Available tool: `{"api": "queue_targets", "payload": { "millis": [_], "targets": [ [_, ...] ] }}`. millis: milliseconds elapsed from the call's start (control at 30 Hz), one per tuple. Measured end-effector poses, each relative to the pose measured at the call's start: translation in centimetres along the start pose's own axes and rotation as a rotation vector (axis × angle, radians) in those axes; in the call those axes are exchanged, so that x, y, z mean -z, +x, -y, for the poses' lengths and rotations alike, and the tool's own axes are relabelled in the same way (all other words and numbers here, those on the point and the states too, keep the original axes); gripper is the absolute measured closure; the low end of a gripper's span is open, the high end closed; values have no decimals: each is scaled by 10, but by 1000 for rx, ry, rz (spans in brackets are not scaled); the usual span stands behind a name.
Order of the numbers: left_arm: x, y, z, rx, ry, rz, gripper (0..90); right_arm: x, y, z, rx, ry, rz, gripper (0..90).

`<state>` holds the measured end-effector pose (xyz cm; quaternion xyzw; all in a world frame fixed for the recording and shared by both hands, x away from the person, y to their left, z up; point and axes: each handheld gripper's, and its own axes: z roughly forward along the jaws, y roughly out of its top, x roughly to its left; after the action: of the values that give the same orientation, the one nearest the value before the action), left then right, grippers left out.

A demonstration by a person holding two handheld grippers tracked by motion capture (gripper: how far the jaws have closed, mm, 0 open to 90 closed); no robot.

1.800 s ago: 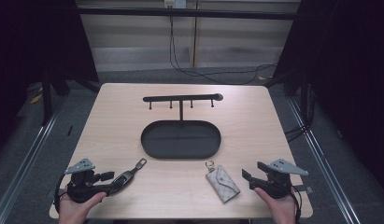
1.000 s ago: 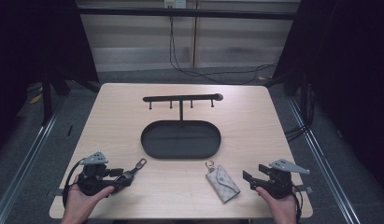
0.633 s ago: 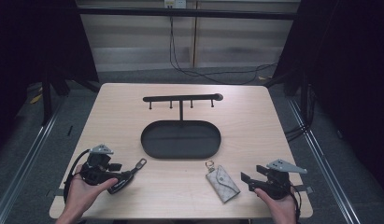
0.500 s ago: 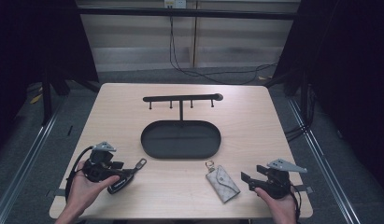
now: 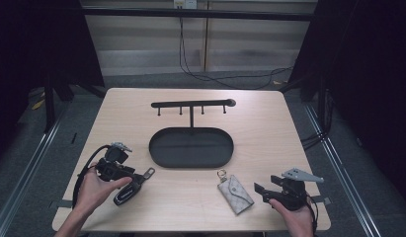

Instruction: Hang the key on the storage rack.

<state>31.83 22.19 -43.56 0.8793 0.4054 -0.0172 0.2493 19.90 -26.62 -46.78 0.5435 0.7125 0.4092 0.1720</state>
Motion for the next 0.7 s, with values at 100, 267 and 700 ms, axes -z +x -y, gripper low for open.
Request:
{"api": "queue_targets", "payload": {
  "millis": [100, 267, 700],
  "targets": [
    [-3, 1, -8, 4, -1, 3, 556, -1, -1, 0, -5, 6, -1, 260],
    [-10, 1, -18, -2, 35, -11, 576, -1, 0, 0, -3, 8, -3, 260],
    [-30, 5, -34, -32, 162, -51, 563, -2, -1, 0, -6, 15, -8, 261]
  ]
}}
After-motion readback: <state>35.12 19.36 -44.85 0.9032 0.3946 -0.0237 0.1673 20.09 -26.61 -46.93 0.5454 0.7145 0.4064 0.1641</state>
